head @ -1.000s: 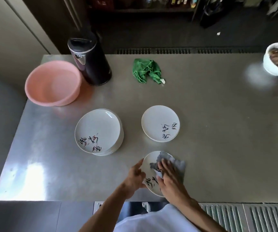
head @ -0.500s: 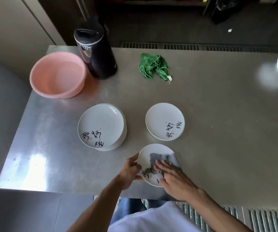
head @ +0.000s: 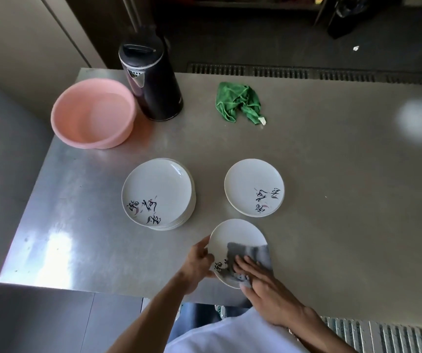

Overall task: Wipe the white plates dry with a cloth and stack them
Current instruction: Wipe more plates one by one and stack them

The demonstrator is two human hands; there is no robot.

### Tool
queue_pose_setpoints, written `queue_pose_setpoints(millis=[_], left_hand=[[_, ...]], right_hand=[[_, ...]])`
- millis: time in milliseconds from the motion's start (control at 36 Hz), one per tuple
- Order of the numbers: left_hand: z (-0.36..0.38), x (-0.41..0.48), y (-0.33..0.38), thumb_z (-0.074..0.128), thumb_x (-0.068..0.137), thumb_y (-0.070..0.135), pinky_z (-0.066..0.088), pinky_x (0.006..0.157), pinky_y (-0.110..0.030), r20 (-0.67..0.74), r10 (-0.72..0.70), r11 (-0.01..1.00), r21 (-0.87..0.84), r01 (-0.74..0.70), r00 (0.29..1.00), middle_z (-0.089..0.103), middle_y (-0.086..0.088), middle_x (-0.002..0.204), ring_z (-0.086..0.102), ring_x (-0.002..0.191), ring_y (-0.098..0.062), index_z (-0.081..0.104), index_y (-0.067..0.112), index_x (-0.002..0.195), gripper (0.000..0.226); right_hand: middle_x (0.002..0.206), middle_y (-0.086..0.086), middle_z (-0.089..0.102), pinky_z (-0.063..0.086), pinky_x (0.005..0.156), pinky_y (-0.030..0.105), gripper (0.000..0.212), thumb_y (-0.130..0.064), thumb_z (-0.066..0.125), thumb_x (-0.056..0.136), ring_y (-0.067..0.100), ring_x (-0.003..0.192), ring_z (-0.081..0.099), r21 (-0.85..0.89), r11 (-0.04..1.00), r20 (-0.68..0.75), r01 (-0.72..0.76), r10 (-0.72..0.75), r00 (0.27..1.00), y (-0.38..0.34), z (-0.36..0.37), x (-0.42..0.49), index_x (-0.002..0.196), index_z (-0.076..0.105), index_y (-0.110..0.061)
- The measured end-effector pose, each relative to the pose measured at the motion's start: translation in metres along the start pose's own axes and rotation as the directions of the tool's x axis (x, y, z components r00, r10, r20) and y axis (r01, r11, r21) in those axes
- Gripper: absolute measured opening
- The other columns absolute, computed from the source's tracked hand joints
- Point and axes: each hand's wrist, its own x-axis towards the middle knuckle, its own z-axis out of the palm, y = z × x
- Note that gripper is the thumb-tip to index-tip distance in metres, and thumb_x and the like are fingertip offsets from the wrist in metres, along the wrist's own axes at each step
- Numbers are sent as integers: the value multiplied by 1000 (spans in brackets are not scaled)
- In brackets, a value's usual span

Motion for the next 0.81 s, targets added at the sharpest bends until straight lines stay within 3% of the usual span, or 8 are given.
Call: queue_pose_setpoints(millis=[167,306,389,472,556,639,722,806], left_hand=[[7,1,5,34,93,-17,57,85,-66,3,36,997,64,-36,999,70,-24,116,70,106,-39,53,18,143,64],[5,-5,10,43,101,-7,58,86,-65,7,49,998,35,-49,999,71,-22,116,70,108,-39,61,10,127,36],[0,-7,4,35,97,-14,59,85,-61,-10,45,998,52,-44,999,70,-22,116,69,108,-39,56,13,137,52],[1,-9,0,34,94,-16,62,81,-56,-15,49,997,56,-48,999,70,-22,115,70,105,-36,53,19,143,63],[5,-7,-5,37,99,-10,60,83,-62,-21,62,997,39,-61,998,72,-19,116,71,106,-38,57,19,139,52],[7,-6,-7,42,99,-9,58,86,-63,-8,58,998,20,-58,998,73,-15,116,70,110,-37,62,18,131,46],[9,-3,-11,36,96,-14,60,83,-61,-63,25,998,-48,-28,998,69,-21,119,69,106,-37,57,17,134,54],[17,-1,-19,38,94,-15,62,74,-53,-123,-20,975,-221,-7,992,64,-21,123,67,103,-36,50,12,132,48]], right_hand=[[166,8,-2,-5,124,33,56,-22,35,108,20,154,-7,288,909,-180,-301,360,915,-24,-2,52,157,12,-8],[164,-5,-2,1,125,34,56,-27,35,107,14,154,-5,78,997,-134,23,-13,991,-33,1,67,158,15,-17],[161,-6,-5,-4,124,28,54,-26,34,108,16,154,-1,40,999,-176,-28,34,984,-14,-2,65,157,16,-12],[161,5,-7,-7,124,31,56,-26,32,108,26,155,-1,-13,966,-259,-257,245,934,-7,-2,61,158,15,-9],[163,8,13,5,125,35,52,-23,40,105,27,153,10,-28,1000,-234,-12,5,972,-23,6,57,154,30,-7],[164,-5,5,0,124,28,54,-28,35,106,12,154,-2,21,994,-142,106,-102,985,-25,5,53,157,18,-16],[163,-4,-7,-6,124,29,56,-29,28,108,16,154,-6,-24,982,-218,-186,177,960,-16,5,56,159,9,-15],[167,4,3,-3,124,33,56,-31,25,108,18,154,-1,29,897,-278,-442,432,858,-18,-4,59,160,11,-13]])
